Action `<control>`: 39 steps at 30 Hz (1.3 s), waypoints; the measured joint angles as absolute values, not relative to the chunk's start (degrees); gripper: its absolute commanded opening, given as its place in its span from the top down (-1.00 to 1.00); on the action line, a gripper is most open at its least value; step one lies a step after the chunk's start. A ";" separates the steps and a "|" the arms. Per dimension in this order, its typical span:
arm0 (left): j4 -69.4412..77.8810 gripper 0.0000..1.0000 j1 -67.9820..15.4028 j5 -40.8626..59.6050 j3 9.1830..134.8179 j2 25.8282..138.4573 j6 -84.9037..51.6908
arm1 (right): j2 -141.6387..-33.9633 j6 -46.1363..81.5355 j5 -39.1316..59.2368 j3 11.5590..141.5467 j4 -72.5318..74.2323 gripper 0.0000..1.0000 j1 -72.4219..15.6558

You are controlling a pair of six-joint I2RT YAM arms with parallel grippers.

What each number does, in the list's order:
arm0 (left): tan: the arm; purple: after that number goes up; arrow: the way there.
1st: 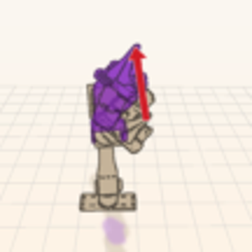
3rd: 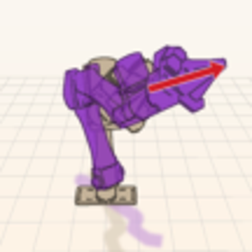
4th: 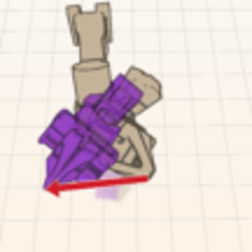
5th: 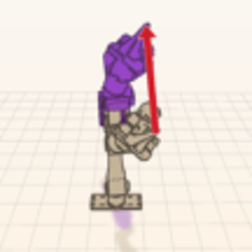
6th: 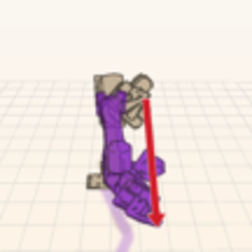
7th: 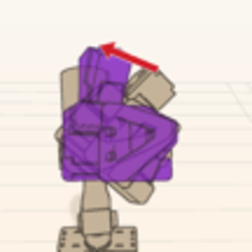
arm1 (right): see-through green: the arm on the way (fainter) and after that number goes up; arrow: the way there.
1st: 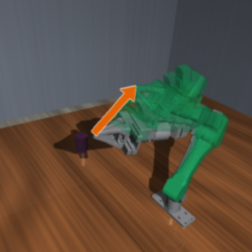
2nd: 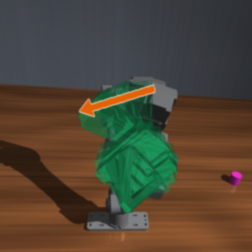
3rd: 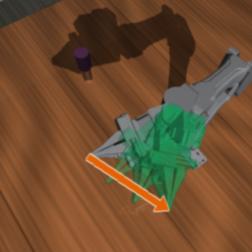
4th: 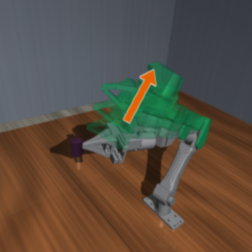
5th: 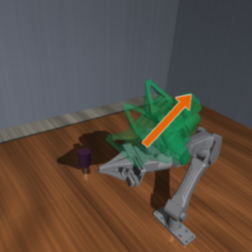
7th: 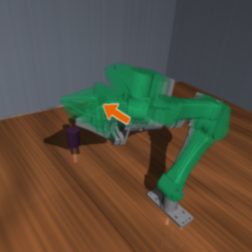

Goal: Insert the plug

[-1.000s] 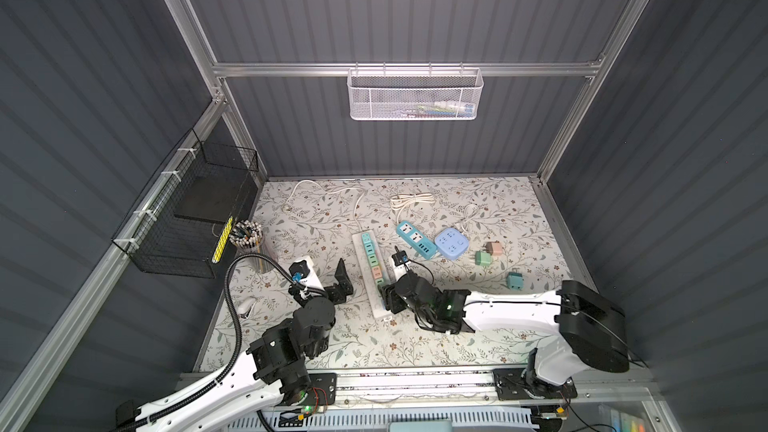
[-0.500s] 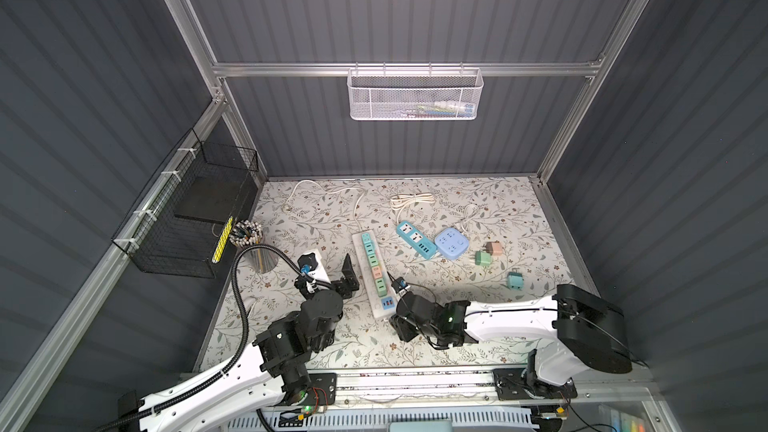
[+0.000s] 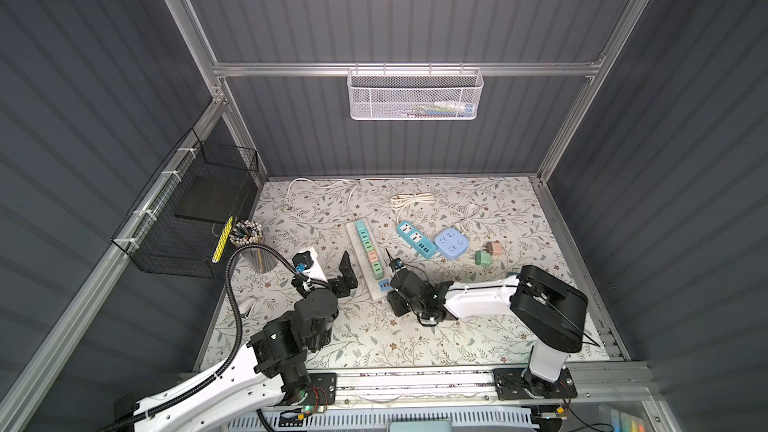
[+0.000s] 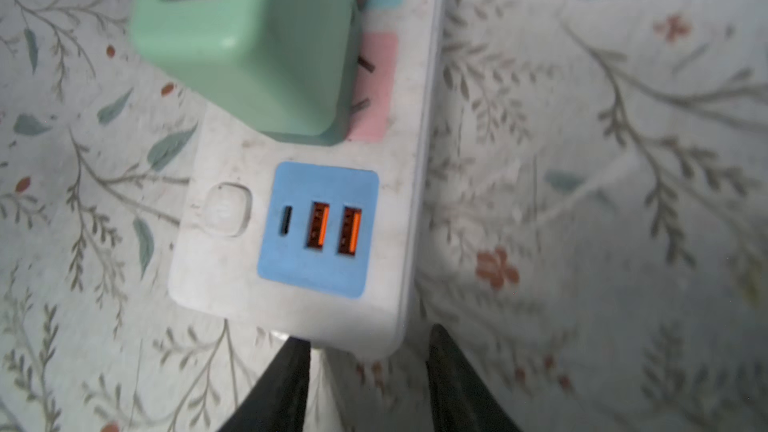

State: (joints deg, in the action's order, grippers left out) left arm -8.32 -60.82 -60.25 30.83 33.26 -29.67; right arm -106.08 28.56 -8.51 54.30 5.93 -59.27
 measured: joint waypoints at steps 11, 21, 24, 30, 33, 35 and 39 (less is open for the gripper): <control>-7.73 -0.85 -60.82 -62.02 31.68 33.91 -27.00 | -116.77 21.74 -0.69 69.87 4.36 -0.12 -56.49; -2.87 -0.99 -59.70 -60.66 37.19 45.01 -19.81 | -94.87 16.40 2.33 60.90 -1.43 -0.54 -50.70; -3.14 -1.00 -54.57 -53.87 42.54 51.59 -18.52 | -90.83 14.31 1.26 61.25 -3.29 -0.63 -45.34; -7.40 -0.99 -38.33 -33.69 56.80 67.55 -20.71 | -101.06 9.41 1.13 70.24 -10.44 -0.75 -36.10; -10.24 -0.99 -34.79 -26.20 63.37 75.88 -21.69 | -108.07 7.49 1.63 75.46 -13.69 -0.78 -34.41; -11.53 -0.99 -34.50 -22.72 66.00 79.70 -21.85 | -111.50 6.63 2.04 78.00 -15.18 -0.79 -33.80; -13.34 -0.99 -34.50 -17.61 67.37 83.00 -21.80 | -117.03 5.06 2.15 82.63 -18.04 -0.80 -33.41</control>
State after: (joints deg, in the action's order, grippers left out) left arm -13.34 -34.50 -17.61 67.37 83.00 -21.80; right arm -117.03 5.06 2.15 82.63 -18.04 -33.41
